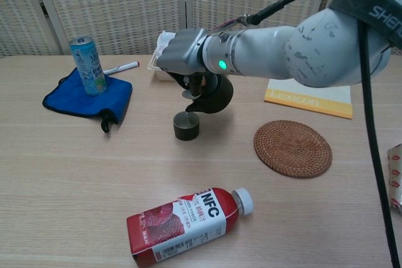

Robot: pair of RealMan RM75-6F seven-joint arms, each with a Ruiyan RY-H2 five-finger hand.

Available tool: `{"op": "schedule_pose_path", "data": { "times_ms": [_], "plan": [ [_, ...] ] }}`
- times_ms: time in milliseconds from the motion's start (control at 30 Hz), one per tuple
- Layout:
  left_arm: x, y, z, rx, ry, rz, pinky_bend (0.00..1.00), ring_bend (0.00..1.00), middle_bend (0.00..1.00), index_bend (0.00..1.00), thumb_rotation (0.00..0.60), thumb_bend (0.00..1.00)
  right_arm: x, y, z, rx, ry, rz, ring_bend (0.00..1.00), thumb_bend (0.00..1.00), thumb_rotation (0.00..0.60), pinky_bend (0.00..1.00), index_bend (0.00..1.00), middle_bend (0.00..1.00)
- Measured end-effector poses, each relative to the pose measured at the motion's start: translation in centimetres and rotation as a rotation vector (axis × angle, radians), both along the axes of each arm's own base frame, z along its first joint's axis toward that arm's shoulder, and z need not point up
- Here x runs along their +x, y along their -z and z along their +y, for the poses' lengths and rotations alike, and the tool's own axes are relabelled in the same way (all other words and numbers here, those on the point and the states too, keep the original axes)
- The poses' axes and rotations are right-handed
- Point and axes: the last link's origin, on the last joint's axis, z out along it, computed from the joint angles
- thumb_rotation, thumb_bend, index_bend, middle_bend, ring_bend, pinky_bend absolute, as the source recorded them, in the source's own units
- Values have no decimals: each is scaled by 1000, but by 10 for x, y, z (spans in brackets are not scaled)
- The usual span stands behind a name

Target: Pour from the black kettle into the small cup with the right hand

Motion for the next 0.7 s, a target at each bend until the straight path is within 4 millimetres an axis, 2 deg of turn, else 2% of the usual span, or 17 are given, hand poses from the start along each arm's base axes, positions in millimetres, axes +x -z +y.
{"op": "schedule_pose_path", "data": {
  "times_ms": [700],
  "plan": [
    [1, 0, -1, 1, 0, 1, 9, 132, 107, 232, 600, 135, 2, 2, 3, -31, -34, 61, 918, 463, 493, 462, 1000, 997]
  ]
}}
